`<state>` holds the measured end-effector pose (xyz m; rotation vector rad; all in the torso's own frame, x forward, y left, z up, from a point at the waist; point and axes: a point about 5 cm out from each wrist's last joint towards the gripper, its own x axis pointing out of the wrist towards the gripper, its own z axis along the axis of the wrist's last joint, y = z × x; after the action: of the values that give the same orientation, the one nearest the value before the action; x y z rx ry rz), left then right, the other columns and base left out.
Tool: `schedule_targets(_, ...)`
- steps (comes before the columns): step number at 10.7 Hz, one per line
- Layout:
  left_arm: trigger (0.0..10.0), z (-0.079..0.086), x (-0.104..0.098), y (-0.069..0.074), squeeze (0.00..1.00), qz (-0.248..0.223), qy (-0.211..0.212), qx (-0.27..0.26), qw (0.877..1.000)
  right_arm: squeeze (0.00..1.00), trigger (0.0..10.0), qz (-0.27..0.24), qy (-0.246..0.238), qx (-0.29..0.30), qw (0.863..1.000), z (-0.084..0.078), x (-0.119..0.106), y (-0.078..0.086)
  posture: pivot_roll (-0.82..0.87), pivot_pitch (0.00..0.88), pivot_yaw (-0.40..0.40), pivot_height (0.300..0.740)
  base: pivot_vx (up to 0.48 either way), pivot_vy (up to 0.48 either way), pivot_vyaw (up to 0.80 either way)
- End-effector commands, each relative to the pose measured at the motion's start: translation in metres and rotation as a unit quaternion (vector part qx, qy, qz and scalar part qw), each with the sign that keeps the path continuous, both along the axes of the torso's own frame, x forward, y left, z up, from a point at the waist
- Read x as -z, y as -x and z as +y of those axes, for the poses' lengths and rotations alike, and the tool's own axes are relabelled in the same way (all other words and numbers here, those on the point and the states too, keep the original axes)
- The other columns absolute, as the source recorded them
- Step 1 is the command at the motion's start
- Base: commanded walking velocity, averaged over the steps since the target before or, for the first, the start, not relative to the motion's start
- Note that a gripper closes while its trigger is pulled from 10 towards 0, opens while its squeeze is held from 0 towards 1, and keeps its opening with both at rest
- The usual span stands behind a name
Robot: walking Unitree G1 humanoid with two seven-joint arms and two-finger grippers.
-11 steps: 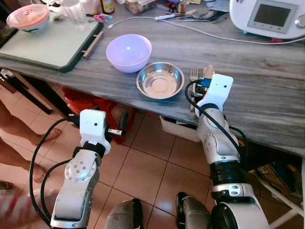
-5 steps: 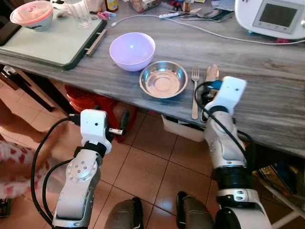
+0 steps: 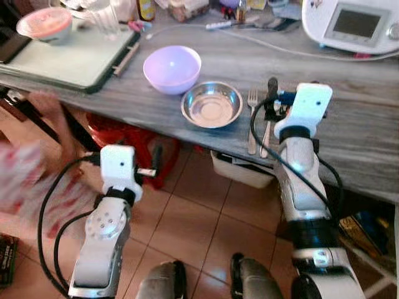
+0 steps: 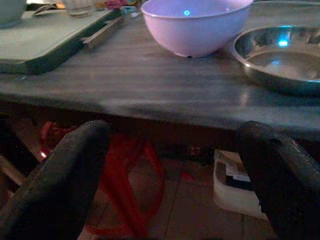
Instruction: Setting the table
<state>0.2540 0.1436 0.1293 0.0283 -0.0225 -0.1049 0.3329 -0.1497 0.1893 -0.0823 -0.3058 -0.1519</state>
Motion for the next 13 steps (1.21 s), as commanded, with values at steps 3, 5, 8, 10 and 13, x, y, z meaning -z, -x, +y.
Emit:
schedule_targets(3,10.0,0.004,0.007,-0.003,0.0,0.001,0.001,-0.017,1.0,1.0,10.0,0.015,0.043,-0.011,0.999,-0.01,0.022,0.023,0.02,0.043,0.072,0.74,0.0,0.0,0.0)
schedule_targets(5,10.0,0.003,0.013,0.0,0.0,0.006,0.005,-0.019,1.0,1.0,10.0,0.038,0.047,-0.004,0.998,-0.019,0.038,0.037,0.01,0.023,0.079,0.74,-0.12,0.0,0.0)
schedule_targets(8,10.0,-0.001,0.018,0.0,0.0,0.013,0.006,-0.004,1.0,1.0,10.0,0.049,0.047,-0.002,0.998,-0.021,0.042,0.041,-0.02,0.032,0.09,0.74,-0.175,0.0,0.0)
schedule_targets(10,10.0,-0.01,0.014,-0.004,0.0,0.005,0.01,0.011,1.0,1.0,10.0,0.053,0.041,0.003,0.998,-0.023,0.04,0.038,-0.02,0.043,0.087,0.74,-0.279,0.0,0.0)
schedule_targets(13,10.0,-0.007,0.015,-0.005,0.0,0.004,0.008,0.007,1.0,1.0,10.0,0.063,0.032,0.009,0.997,-0.029,0.045,0.043,-0.03,0.032,0.084,0.74,-0.274,0.0,0.0)
